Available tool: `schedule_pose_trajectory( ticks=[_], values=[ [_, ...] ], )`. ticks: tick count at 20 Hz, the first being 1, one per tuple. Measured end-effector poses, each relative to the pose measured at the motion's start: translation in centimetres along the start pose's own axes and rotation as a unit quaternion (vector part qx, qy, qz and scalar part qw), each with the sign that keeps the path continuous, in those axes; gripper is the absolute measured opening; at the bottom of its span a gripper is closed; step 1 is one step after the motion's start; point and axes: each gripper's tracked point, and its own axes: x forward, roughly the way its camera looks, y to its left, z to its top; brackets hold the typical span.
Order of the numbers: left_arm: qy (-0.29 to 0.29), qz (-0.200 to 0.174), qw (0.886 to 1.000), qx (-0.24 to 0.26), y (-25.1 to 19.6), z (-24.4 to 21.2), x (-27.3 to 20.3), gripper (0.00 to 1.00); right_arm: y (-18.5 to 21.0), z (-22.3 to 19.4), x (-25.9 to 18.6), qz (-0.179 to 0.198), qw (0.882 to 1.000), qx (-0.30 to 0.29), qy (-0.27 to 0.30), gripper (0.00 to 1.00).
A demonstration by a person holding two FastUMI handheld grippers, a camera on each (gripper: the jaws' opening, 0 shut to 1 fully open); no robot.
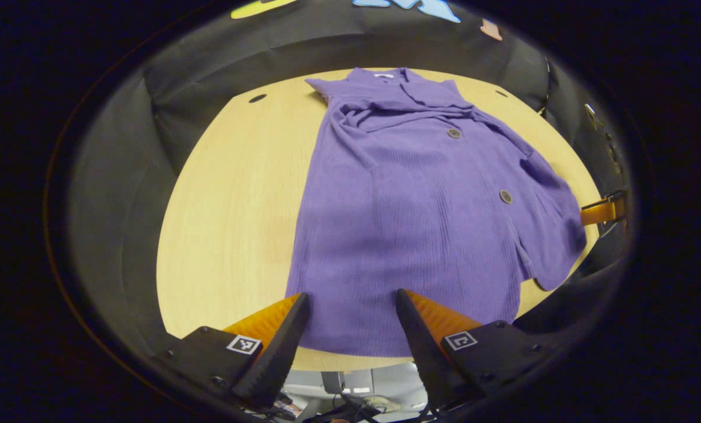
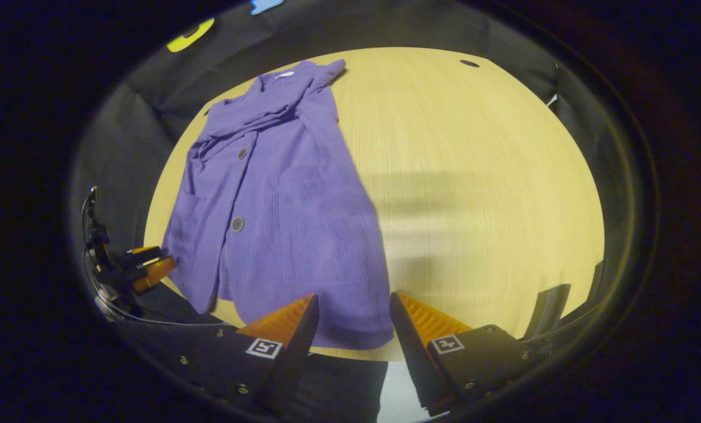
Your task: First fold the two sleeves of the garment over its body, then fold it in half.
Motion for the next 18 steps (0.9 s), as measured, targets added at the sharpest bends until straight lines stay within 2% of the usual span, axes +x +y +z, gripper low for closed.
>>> schedule_pose_trajectory(
  ticks=[2, 8, 12, 15, 16, 17, 18],
  values=[
    [0.016, 0.003, 1.000, 0.001, 0.1, -1.1, 0.1, 1.00, 0.1, -0.1, 0.2, -0.001, 1.000, -0.004, 0.007, 0.77],
    [0.050, -0.001, 0.999, 0.004, 0.0, -1.1, 0.9, 0.98, 0.5, -1.3, 1.1, -0.011, 0.999, -0.028, 0.039, 0.77],
    [0.087, -0.025, 0.995, -0.029, -0.2, -1.2, 1.3, 0.95, 0.7, -2.0, 2.0, -0.023, 0.997, -0.049, 0.059, 0.77],
    [0.100, -0.032, 0.994, -0.040, -0.2, -1.3, 1.2, 0.94, 0.6, -2.3, 2.2, -0.043, 0.993, -0.078, 0.071, 0.77],
    [0.105, -0.032, 0.993, -0.037, -0.2, -1.3, 1.3, 0.93, 0.6, -2.3, 2.4, -0.052, 0.992, -0.091, 0.077, 0.70],
    [0.110, -0.031, 0.993, -0.038, -0.2, -1.3, 1.3, 0.93, 0.4, -2.4, 2.6, -0.065, 0.989, -0.103, 0.086, 0.77],
    [0.115, -0.029, 0.992, -0.041, -0.3, -1.3, 1.3, 0.93, 0.2, -2.4, 2.6, -0.082, 0.985, -0.119, 0.098, 0.77]
  ],
)
